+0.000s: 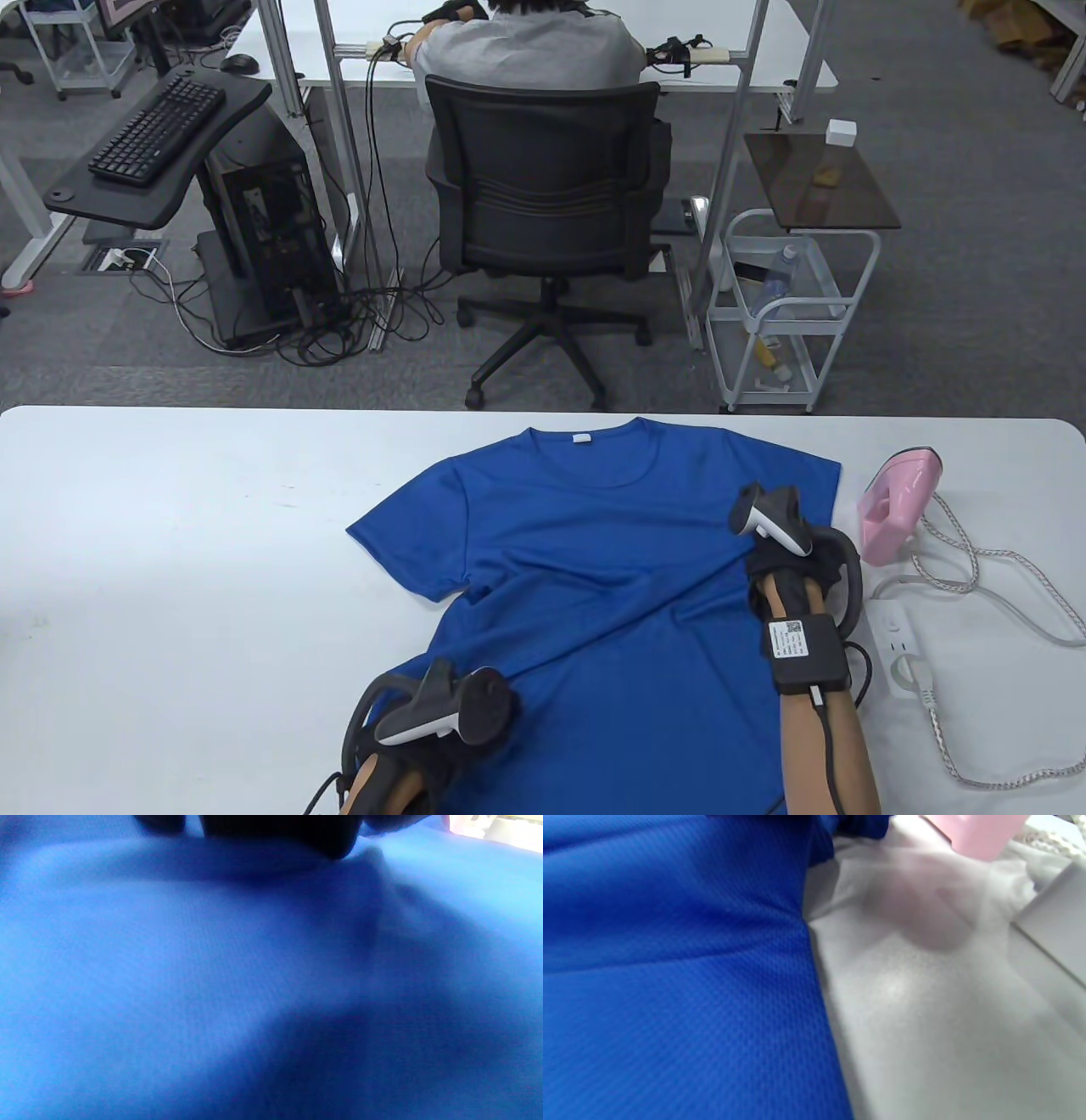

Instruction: Iron t-shirt with electric iron on table

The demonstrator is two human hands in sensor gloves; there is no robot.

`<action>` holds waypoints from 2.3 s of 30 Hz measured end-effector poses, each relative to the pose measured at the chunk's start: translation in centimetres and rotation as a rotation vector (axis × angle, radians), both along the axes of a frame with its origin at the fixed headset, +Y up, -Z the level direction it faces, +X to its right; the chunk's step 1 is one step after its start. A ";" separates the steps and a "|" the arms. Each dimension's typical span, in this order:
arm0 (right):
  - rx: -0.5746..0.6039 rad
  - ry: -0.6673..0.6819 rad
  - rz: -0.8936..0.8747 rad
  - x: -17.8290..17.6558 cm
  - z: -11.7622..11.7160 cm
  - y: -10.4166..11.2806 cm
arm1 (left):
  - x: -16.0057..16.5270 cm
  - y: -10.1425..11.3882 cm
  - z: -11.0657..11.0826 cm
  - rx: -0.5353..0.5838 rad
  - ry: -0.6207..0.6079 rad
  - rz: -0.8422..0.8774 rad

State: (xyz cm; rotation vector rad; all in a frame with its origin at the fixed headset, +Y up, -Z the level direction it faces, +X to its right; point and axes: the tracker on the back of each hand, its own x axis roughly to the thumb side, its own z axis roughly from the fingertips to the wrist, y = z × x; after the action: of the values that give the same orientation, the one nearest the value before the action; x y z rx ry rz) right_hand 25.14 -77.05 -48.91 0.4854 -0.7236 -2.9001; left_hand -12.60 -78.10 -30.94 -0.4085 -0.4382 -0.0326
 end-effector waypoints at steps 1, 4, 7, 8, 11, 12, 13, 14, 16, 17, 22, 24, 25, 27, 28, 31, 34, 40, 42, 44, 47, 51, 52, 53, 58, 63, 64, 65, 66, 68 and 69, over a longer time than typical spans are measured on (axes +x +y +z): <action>0.019 0.038 -0.009 -0.3 0.7 0.6 | -0.1 0.2 -0.1 0.001 0.001 0.018; 0.051 0.126 -0.050 -0.5 3.0 1.9 | -0.7 1.1 -0.5 0.018 0.036 0.061; 0.043 0.179 -0.087 -0.4 5.3 2.0 | -1.7 2.2 -1.6 0.086 0.118 0.035; 0.042 0.192 -0.088 -0.4 6.3 1.7 | -2.1 2.6 -2.2 0.127 0.159 0.015; -0.007 0.242 -0.022 -0.8 8.1 -0.2 | -2.4 3.0 -4.3 0.149 0.235 0.003; -0.026 0.270 0.029 -0.9 8.6 -0.8 | -2.4 3.0 -5.0 0.137 0.257 -0.002; -0.030 0.299 0.086 -0.9 9.1 -1.3 | -2.4 3.0 -5.9 0.122 0.278 -0.006; -0.022 0.309 0.098 -0.7 9.4 -1.3 | -2.4 3.1 -6.5 0.112 0.286 -0.010; 0.050 0.294 0.030 0.0 10.4 -1.0 | -2.4 3.0 -8.2 0.117 0.337 0.008; 0.044 0.295 0.052 0.4 10.6 -1.0 | -2.4 2.9 -8.8 0.113 0.350 0.013; 0.090 0.307 0.110 1.9 11.9 -1.0 | -1.8 1.5 -12.5 0.018 0.414 -0.035; 0.093 0.309 0.132 2.1 12.3 -0.8 | -1.5 0.7 -14.0 -0.021 0.427 -0.090; 0.093 0.315 0.172 2.1 12.5 -0.5 | -1.5 0.3 -14.7 -0.034 0.439 -0.112; 0.122 0.343 0.181 2.0 12.7 0.0 | -1.6 -0.1 -16.1 -0.027 0.457 -0.142; 0.135 0.357 0.121 1.8 12.8 0.2 | -1.8 -0.1 -17.1 -0.022 0.473 -0.139; 0.125 0.372 -0.027 1.1 13.2 0.1 | -2.4 -0.5 -19.2 -0.071 0.519 -0.168; 0.058 0.408 -0.057 0.3 13.3 -0.8 | -3.1 -0.8 -20.8 -0.127 0.525 -0.290; -0.053 0.409 0.003 0.0 13.2 -1.3 | -3.2 -1.5 -21.4 -0.033 0.476 -0.416; -0.056 0.414 0.035 0.2 13.2 -1.2 | -2.9 -1.3 -20.8 -0.029 0.441 -0.403; -0.067 0.415 0.053 0.3 13.2 -1.0 | -2.3 -0.6 -19.8 -0.004 0.405 -0.358; -0.083 0.433 0.127 0.5 13.2 -0.5 | -1.2 0.6 -17.6 0.042 0.348 -0.220; -0.007 0.452 0.068 0.5 13.5 -0.1 | 0.1 1.0 -13.6 -0.015 0.239 -0.119; 0.009 0.448 0.030 0.4 13.5 -0.3 | 0.1 0.8 -12.7 -0.007 0.220 -0.154; 0.002 0.449 0.007 0.4 13.5 -0.5 | 0.1 0.6 -12.1 -0.004 0.206 -0.180; -0.045 0.521 0.014 -0.5 13.5 -1.4 | -1.1 -1.1 -8.7 -0.045 0.143 -0.216; -0.099 0.516 -0.003 -0.2 14.0 -0.9 | -1.5 -1.9 -7.0 -0.059 0.122 -0.129; -0.122 0.507 0.008 -0.1 14.1 -0.8 | -1.4 -2.0 -6.9 -0.084 0.124 -0.118; -0.131 0.513 0.022 0.1 14.2 -0.5 | -1.1 -2.0 -6.8 -0.093 0.121 -0.117; -0.126 0.515 0.030 0.3 14.2 -0.3 | -1.0 -1.9 -6.8 -0.092 0.114 -0.124; -0.032 0.484 0.015 0.5 14.0 0.2 | -0.7 -1.8 -6.7 -0.086 0.092 -0.145; 0.045 0.464 0.006 0.5 13.9 0.2 | -0.7 -1.8 -6.6 -0.083 0.091 -0.145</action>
State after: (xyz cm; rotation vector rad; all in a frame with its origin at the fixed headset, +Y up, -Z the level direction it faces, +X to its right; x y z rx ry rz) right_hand 25.59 -76.82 -35.01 -0.1830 -0.5798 -2.8588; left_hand -13.29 -79.94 -37.57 -0.5207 -0.3204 -0.1367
